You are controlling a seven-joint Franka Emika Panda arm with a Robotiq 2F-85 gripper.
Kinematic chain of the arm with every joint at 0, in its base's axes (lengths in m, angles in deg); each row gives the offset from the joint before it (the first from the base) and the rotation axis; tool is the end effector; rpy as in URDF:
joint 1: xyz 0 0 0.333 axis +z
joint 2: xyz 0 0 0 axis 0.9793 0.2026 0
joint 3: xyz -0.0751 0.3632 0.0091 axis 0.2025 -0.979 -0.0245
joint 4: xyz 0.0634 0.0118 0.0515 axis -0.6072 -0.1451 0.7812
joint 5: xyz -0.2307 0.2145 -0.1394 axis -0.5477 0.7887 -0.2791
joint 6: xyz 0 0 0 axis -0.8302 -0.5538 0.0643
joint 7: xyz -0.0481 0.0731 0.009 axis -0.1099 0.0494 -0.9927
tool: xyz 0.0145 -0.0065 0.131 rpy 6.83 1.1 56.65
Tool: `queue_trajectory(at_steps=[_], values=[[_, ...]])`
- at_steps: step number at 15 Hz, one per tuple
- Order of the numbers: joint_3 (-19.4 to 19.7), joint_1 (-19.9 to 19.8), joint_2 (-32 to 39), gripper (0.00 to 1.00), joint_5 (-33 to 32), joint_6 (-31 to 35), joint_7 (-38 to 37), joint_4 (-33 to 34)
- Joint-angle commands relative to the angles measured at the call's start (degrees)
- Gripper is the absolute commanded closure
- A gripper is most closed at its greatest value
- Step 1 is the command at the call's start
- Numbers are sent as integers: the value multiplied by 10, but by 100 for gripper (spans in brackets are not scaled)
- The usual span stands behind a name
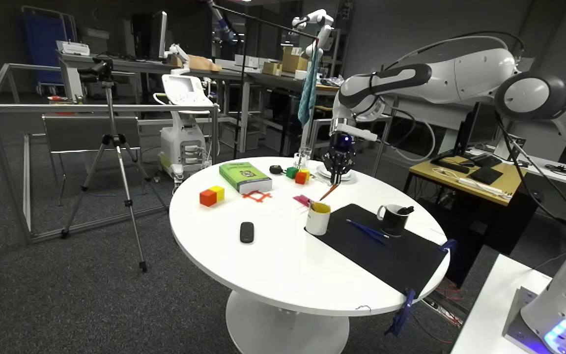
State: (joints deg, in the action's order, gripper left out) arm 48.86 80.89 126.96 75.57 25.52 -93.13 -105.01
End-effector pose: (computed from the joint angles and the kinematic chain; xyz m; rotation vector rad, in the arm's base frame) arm 0.6665 0.1058 0.3663 -2.6479 0.6501 0.6611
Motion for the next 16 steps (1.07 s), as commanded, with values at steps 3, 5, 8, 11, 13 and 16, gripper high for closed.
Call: queue_trajectory(at_steps=[3,5,8,11,13,16], values=[[-1,-20,38,98,22,-54,-14,59],[-1,-24,47,98,23,-64,-14,67],[0,-29,61,98,25,-79,-17,80],[1,-31,73,98,24,-97,-23,93],[2,-32,79,98,24,-103,-29,99],[6,-32,89,98,23,-102,-39,106]])
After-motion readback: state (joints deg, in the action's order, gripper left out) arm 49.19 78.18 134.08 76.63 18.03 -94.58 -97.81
